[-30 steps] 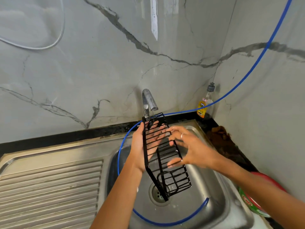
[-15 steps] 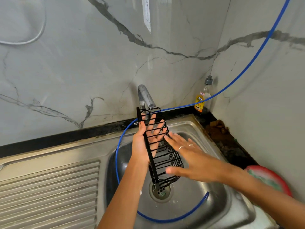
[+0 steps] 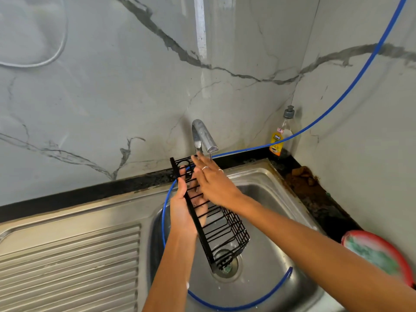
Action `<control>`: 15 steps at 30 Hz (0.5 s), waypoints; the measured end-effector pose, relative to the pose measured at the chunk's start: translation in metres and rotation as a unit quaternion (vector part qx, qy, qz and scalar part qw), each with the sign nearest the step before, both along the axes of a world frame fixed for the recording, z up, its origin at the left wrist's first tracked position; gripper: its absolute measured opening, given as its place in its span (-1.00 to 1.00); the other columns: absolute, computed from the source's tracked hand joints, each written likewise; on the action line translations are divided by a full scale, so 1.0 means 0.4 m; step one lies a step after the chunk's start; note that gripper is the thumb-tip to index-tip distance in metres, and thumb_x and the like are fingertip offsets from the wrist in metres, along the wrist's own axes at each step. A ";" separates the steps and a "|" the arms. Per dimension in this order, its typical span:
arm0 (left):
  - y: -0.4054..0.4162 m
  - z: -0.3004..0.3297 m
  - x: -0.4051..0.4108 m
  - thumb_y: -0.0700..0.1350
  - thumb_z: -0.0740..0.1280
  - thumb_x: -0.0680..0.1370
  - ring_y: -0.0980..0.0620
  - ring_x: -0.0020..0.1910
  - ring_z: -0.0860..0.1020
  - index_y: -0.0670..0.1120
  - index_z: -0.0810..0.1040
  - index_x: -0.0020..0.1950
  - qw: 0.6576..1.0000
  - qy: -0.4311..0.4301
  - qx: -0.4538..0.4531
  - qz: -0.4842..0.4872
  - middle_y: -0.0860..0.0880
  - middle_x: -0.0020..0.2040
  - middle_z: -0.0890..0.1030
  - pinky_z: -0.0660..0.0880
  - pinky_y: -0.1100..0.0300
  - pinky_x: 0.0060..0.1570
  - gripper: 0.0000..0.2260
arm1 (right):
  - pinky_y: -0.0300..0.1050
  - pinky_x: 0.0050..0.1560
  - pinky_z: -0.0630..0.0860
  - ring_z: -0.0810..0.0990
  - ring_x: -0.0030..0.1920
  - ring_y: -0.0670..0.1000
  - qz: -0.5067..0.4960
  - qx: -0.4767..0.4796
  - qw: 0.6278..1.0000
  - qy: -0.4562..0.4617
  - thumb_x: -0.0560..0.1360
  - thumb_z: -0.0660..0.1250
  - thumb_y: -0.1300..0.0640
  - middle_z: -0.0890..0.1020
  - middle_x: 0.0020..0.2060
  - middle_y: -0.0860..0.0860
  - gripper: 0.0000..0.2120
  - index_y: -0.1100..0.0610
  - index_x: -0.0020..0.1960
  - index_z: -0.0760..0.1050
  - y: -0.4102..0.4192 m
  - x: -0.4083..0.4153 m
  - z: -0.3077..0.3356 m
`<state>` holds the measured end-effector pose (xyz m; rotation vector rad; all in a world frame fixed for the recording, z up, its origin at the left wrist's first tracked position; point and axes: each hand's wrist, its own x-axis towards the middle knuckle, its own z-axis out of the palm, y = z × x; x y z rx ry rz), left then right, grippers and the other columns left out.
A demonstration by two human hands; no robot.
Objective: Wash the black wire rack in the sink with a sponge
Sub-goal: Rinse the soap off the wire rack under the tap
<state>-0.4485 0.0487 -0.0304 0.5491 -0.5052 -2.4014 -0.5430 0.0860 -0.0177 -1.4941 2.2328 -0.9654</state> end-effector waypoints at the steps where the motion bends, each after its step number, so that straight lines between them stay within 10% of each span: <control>1: 0.000 -0.003 0.006 -0.03 0.10 0.65 0.01 -0.14 0.69 -0.03 0.57 0.21 1.000 0.007 -0.002 0.015 -0.09 -0.02 0.69 0.65 0.10 -0.19 -0.71 | -0.16 0.49 -0.12 -0.07 0.53 -0.07 -0.010 -0.019 0.998 -0.061 0.67 -0.06 0.02 0.00 0.55 -0.05 -0.55 0.01 0.55 0.06 -0.013 -0.010 0.009; 6: 0.007 -0.007 0.028 -0.08 0.05 0.67 -0.14 0.18 0.59 -0.15 0.33 0.48 0.999 0.041 0.004 0.030 -0.25 0.32 0.51 0.61 0.04 0.03 -0.60 | -0.06 0.42 0.13 0.20 0.47 0.03 -0.057 -0.009 0.953 -0.298 0.64 -0.05 -0.15 0.24 0.49 0.09 -0.47 0.09 0.53 0.13 -0.055 -0.058 0.040; 12: 0.013 -0.015 0.023 -0.13 -0.04 0.69 -0.04 0.08 0.65 -0.26 0.31 0.45 0.996 0.056 -0.021 0.071 -0.19 0.14 0.64 0.61 0.18 -0.04 -0.61 | -0.15 0.00 0.31 0.48 0.10 0.08 -0.102 0.067 0.977 -0.174 0.65 -0.08 -0.13 0.52 0.16 0.13 -0.48 0.19 0.38 0.36 -0.045 -0.101 0.060; 15: 0.017 -0.031 0.018 -0.15 -0.05 0.69 0.02 0.10 0.64 -0.26 0.36 0.39 0.993 0.065 -0.012 0.100 -0.14 0.11 0.66 0.57 0.22 0.08 -0.63 | -0.17 0.09 0.32 0.46 0.26 0.11 -0.102 0.086 0.978 -0.158 0.64 0.00 -0.13 0.49 0.26 0.12 -0.52 0.13 0.41 0.34 -0.043 -0.109 0.051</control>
